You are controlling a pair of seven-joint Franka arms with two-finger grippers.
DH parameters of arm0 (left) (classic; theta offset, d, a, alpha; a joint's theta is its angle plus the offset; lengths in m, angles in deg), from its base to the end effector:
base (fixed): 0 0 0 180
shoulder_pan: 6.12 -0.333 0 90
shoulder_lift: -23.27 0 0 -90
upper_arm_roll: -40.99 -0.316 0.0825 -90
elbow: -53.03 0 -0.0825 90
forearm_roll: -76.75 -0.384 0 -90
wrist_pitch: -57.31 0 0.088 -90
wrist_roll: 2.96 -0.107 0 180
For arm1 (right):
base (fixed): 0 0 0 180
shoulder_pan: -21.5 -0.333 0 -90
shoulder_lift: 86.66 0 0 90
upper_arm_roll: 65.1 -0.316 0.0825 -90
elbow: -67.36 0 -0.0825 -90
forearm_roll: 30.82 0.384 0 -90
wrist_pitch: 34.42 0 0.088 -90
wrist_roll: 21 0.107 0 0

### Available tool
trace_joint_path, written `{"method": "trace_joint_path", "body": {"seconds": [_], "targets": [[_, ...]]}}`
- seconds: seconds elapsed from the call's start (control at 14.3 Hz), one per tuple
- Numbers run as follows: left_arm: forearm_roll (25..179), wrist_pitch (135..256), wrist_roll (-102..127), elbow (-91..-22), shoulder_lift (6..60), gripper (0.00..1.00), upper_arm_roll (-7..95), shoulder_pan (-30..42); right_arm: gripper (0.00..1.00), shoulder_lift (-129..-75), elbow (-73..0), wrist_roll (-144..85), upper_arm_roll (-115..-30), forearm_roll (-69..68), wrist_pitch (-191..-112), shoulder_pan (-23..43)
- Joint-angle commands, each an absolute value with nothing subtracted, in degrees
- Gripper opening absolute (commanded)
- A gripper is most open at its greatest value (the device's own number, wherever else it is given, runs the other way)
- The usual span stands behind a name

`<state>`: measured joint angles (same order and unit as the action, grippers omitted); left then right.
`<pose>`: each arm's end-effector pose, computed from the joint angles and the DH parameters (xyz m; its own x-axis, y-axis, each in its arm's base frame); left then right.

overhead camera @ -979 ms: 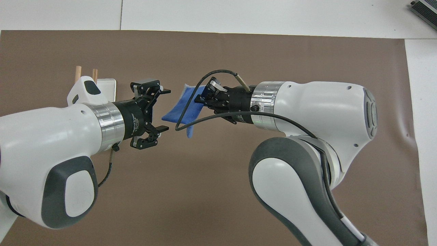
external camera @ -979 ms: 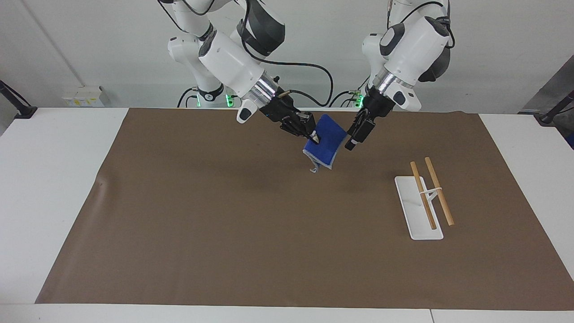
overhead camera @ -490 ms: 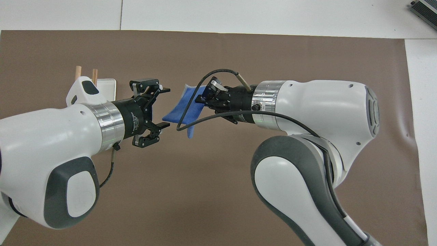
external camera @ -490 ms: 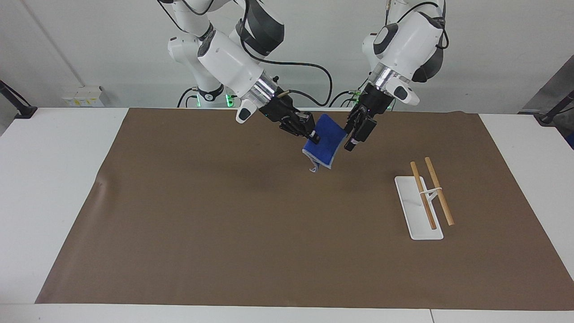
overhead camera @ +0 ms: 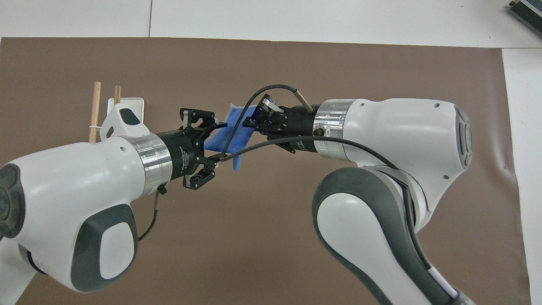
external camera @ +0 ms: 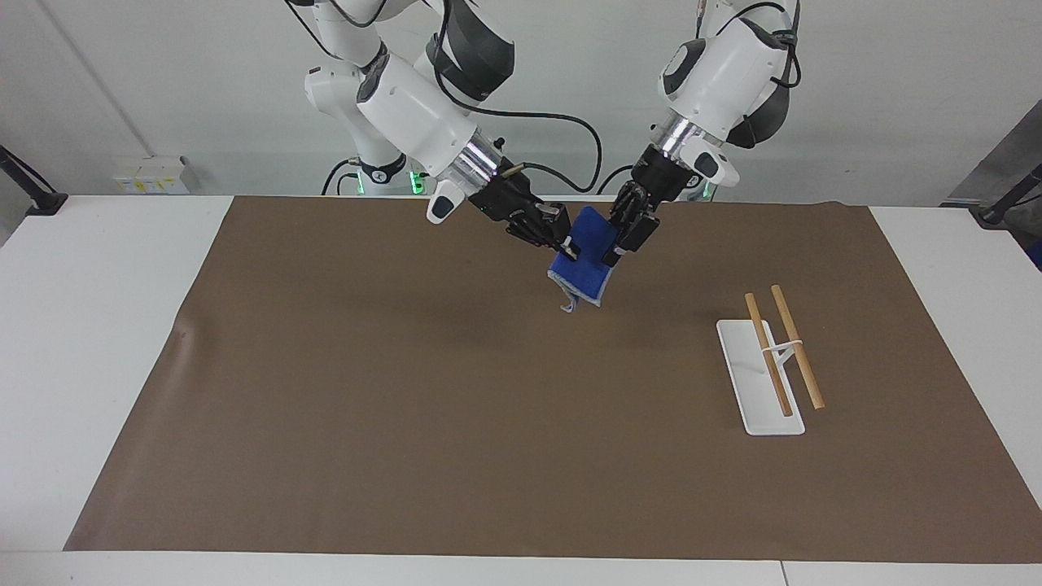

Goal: Right arm passes towel to left arm to hang
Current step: 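Close the left gripper on the towel edge beside the right gripper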

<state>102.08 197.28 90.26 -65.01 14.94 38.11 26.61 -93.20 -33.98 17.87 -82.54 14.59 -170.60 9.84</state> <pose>0.4819 -0.2757 0.5577 0.2730 0.8591 -0.4329 0.9090 -0.0831 0.4084 0.5569 0.3087 0.5521 0.8393 -0.4871 -0.2415 -0.4958 -0.5035 -0.7076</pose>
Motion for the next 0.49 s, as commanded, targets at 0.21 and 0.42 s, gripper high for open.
{"method": "trace_joint_path", "body": {"seconds": [0.21,0.42], "targets": [[103.0,198.5,88.0,-66.7,13.7,0.00,37.4,27.3,0.00,-92.7,-33.6,18.0,-82.6,15.2,-168.9,10.4],[103.0,198.5,86.1,-66.7,13.8,0.00,37.4,26.7,0.00,-92.6,-33.6,17.9,-82.6,15.0,-168.9,10.4]]}}
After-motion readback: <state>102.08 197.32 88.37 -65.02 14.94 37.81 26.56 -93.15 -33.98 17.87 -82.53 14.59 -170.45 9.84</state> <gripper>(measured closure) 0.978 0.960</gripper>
